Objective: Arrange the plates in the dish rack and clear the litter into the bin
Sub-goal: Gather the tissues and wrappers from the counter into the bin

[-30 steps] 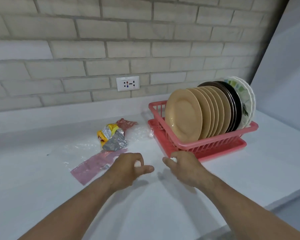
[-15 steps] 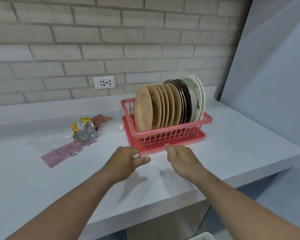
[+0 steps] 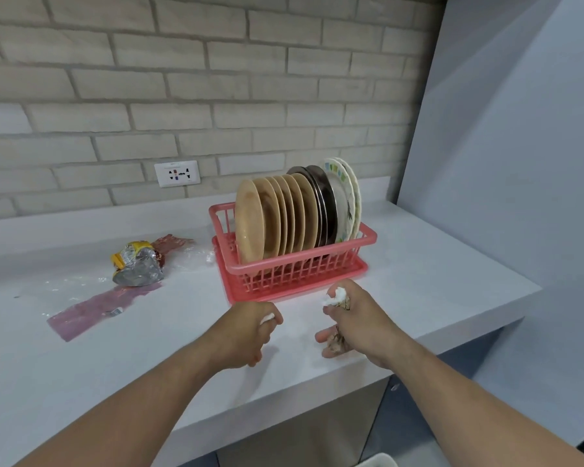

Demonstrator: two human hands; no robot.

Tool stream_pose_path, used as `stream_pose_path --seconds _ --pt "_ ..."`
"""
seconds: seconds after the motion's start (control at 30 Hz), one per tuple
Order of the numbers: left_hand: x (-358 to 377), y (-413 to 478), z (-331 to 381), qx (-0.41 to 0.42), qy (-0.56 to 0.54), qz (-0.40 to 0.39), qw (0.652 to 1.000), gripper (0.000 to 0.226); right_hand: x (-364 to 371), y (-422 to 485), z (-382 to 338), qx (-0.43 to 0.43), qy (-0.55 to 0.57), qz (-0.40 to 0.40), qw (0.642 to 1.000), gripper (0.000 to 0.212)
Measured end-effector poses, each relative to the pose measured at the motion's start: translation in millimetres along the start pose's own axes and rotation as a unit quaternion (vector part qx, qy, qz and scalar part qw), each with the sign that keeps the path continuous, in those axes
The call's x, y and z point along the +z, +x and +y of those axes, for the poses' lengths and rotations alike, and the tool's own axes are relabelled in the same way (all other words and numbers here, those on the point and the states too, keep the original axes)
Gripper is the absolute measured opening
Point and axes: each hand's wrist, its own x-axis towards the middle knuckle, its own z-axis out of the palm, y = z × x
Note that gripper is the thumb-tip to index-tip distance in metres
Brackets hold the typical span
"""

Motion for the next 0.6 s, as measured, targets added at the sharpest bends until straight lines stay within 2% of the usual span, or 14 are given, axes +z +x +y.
stream_pose_path --seconds 0.13,0.2,0.33,0.4,0.5,0.6 --pt "22.7 4.8 25.6 0.047 0.064 0.035 0.996 0.018 -33.8 -7.0 14.4 -0.024 -0.069 0.038 0.997 0.019" --pt "37.4 7.9 39.6 0.048 0.062 0.041 0.996 0.023 -54.1 -10.9 22.0 -0.031 -0.082 0.037 0.995 0.008" --pt "81.4 12.4 78.2 0.036 0.025 0.056 0.997 0.048 -97.6 -20.7 41.5 -0.019 -0.105 0.004 0.994 0.03" --pt "109.2 17.0 97.6 0.034 0.026 0.06 0.997 0.046 -121.2 -23.7 55.6 -0.013 -0.08 -0.001 0.997 0.029" --pt "153.3 27.7 112.4 0.032 0.024 0.05 0.998 0.031 -151.8 -27.0 84.6 -0.002 -0.079 0.002 0.997 0.029" --pt "199.0 34.3 118.9 0.033 0.03 0.032 0.998 0.023 -173.4 -33.5 118.4 0.043 -0.054 -0.019 0.997 0.025"
